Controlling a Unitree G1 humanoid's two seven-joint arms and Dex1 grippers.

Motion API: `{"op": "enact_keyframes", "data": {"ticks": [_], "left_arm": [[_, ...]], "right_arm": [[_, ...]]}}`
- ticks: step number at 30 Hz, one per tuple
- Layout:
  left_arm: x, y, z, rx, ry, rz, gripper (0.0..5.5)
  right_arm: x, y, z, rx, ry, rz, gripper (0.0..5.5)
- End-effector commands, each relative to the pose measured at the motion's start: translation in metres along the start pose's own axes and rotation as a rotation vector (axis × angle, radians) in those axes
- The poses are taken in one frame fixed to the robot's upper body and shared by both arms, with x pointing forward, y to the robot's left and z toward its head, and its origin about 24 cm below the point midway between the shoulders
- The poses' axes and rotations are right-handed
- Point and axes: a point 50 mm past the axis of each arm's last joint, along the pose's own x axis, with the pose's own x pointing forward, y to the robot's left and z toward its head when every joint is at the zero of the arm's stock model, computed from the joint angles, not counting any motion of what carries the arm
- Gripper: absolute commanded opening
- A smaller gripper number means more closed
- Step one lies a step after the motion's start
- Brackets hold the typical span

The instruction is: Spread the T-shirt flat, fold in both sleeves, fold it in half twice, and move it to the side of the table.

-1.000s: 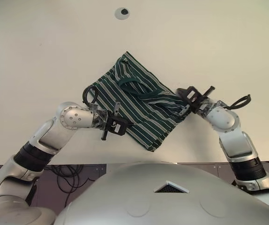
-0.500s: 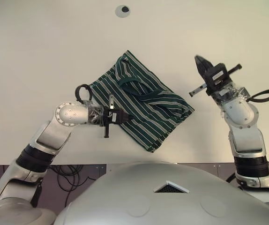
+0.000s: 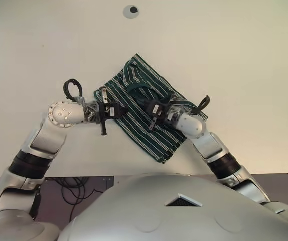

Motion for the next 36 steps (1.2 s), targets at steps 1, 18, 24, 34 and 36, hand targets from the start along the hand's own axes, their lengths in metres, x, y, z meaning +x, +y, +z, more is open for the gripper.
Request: {"op": "enact_keyframes", "data": {"ticks": [1,18,24,34,36], "left_arm": [[0.005,-0.016,-0.017,0.014,0.114,-0.105,0.0],[0.007,-0.036,-0.04,0.056,0.235,-0.251,0.0],[0.005,-0.031,-0.04,0.047,0.227,-0.219,0.0],[0.002,-0.016,-0.037,0.067,0.202,-0.138,0.0],[0.002,-0.015,-0.036,0.074,0.198,-0.139,0.0]], "right_arm": [[0.009,-0.002,-0.014,-0.028,0.065,0.028,0.04],[-0.052,-0.109,-0.055,-0.186,0.34,-0.419,0.04],[-0.059,-0.113,-0.029,-0.2,0.182,-0.524,0.04],[-0.08,-0.066,-0.019,-0.322,0.123,-0.162,0.04],[-0.087,-0.053,-0.033,-0.313,0.204,-0.061,0.04]]}}
